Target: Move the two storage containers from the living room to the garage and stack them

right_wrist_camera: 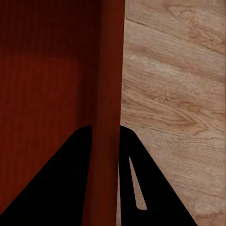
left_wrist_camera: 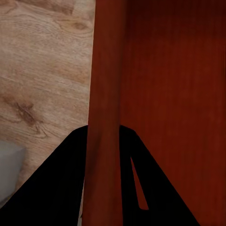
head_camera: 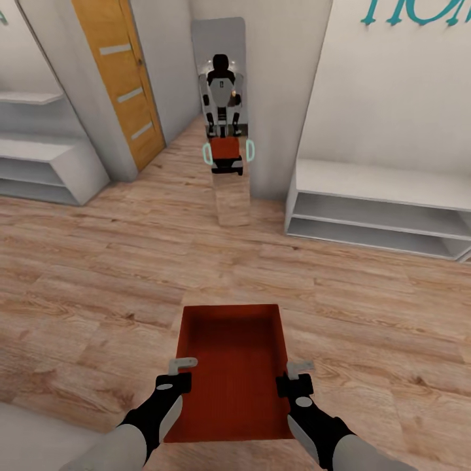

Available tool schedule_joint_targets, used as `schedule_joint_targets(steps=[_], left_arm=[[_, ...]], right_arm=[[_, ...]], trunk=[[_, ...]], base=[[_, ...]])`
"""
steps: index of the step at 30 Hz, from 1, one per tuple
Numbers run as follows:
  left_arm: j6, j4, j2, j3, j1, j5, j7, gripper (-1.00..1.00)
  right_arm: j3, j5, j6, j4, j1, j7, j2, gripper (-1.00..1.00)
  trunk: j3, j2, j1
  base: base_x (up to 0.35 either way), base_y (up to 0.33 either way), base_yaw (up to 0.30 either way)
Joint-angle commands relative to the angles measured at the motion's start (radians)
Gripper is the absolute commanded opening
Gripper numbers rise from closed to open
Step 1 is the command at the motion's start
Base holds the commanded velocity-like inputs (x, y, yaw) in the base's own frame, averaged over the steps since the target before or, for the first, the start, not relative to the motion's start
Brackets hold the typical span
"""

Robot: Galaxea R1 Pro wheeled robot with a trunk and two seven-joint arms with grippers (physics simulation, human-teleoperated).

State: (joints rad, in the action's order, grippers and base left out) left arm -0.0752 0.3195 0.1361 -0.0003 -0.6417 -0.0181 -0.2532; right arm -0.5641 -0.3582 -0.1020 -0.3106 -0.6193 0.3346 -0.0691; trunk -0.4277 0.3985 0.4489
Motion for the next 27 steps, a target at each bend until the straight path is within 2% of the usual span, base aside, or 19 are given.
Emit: schedule_joint_targets(steps=[1, 9, 27], left_arm=[[-0.008, 0.004, -0.006, 0.002, 0.001, 0.015, -0.010, -1.00], [-0.008, 0.004, -0.006, 0.002, 0.001, 0.015, -0.009, -1.00], [-0.008, 0.004, -0.006, 0.002, 0.001, 0.015, -0.009, -1.00]], right_arm=[[0.021, -0.016, -0.008, 0.002, -0.002, 0.018, 0.001, -1.00], [0.021, -0.017, -0.008, 0.002, -0.002, 0.018, 0.000, -1.00], [0.020, -0.017, -0.007, 0.002, -0.002, 0.018, 0.000, -1.00]], trunk=[[-0.001, 0.002, 0.001], [-0.002, 0.002, 0.001], [-0.010, 0.002, 0.001]], base=[[0.326, 0.000, 0.000], [0.326, 0.000, 0.042], [0.326, 0.000, 0.254]])
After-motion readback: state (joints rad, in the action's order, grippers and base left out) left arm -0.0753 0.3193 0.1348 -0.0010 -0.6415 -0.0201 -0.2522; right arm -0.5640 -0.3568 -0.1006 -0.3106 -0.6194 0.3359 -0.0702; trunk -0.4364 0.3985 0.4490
